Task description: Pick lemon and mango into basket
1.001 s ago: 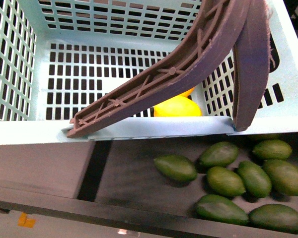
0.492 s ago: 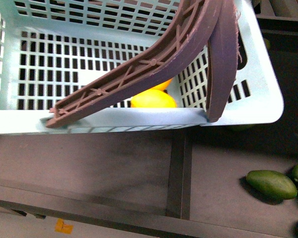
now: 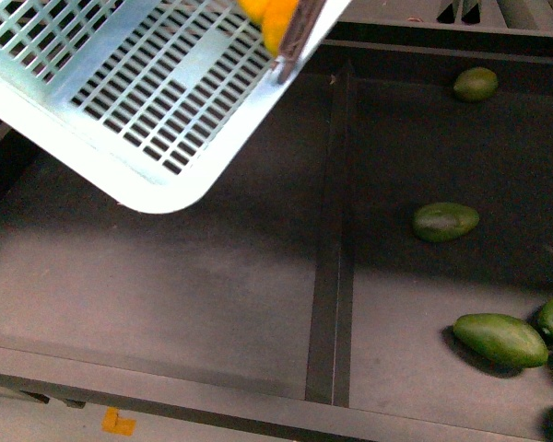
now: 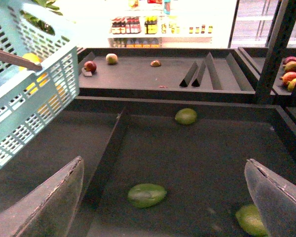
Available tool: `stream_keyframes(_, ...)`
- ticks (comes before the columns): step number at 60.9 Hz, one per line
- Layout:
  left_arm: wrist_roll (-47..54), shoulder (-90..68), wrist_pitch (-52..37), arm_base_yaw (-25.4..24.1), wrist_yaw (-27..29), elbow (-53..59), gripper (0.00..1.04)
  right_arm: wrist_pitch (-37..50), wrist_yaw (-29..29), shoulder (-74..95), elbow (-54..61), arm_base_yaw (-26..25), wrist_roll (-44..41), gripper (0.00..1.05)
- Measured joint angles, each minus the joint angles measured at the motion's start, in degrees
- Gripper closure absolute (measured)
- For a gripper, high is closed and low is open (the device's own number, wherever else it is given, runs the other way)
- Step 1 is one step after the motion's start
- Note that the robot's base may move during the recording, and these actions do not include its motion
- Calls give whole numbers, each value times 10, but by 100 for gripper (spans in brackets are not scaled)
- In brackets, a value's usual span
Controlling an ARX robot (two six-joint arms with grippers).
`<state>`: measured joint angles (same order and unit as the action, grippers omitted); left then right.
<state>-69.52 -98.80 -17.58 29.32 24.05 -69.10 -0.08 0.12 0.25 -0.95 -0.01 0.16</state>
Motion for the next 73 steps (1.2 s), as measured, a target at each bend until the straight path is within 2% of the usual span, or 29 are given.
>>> stream_keyframes(12,-58,-141,30,-51,-18,-72,100,0,-2,0,0,0,0,9)
stream_keyframes(25,-122,-274,69,-57,-52,-189,100,0,-1,0,0,0,0,9)
stream_keyframes(36,-179,-323,84,-66,-41,-254,100,0,-1,0,0,0,0,9)
stream_keyframes(48,-189,-355,93,-74,-17,-270,100,0,-1,0,0,0,0,9)
stream_keyframes(67,-179,-356,96,-73,-12,-269,100,0,-1,0,0,0,0,9)
stream_keyframes(68,-180,-356,93,-73,-12,-269,100,0,-1,0,0,0,0,9)
stream_keyframes(73,-176,-355,90,-73,-3,-263,85,0,-1,0,0,0,0,9)
